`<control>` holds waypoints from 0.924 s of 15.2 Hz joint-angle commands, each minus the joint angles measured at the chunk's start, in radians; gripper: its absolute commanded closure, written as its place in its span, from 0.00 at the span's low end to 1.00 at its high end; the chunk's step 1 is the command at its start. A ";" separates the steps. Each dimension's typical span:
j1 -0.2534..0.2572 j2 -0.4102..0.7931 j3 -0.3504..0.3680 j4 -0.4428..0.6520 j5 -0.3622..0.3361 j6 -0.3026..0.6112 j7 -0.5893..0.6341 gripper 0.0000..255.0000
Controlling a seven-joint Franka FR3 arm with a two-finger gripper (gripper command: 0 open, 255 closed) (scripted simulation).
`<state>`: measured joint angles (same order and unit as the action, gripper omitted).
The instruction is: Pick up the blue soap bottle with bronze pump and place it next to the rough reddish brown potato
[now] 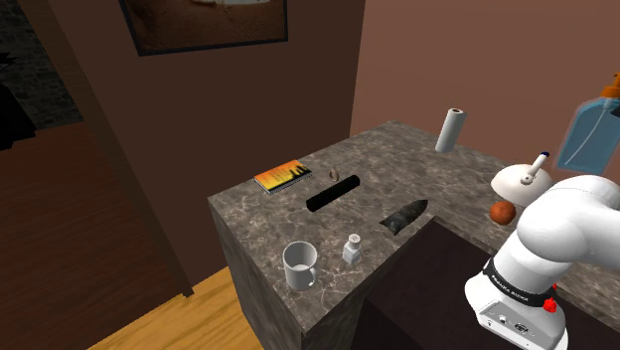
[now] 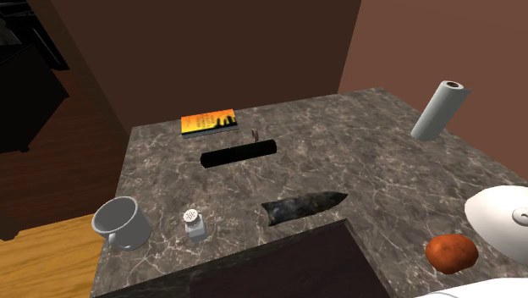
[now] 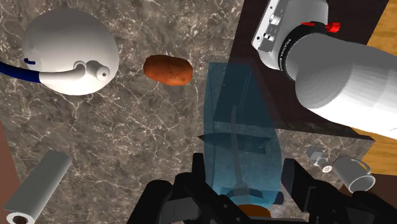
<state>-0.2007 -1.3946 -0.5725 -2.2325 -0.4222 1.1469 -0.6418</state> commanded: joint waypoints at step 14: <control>-0.065 -0.149 -0.091 -0.218 -0.098 0.073 -0.016 1.00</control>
<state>-0.2602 -1.5337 -0.6578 -2.4378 -0.5140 1.2173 -0.6563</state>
